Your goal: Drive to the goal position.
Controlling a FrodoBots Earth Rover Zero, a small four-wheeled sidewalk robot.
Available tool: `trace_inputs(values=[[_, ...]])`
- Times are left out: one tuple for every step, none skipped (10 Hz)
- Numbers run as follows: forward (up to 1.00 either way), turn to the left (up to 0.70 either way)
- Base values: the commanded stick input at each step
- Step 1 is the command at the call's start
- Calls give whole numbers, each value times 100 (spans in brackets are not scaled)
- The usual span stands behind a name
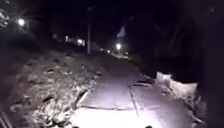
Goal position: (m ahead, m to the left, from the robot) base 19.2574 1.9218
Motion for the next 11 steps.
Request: trace_inputs(values=[[70,0],[70,0],[70,0],[70,0],[70,0],[70,0],[70,-1],[70,-11],[70,-20],[70,-29],[70,-35]])
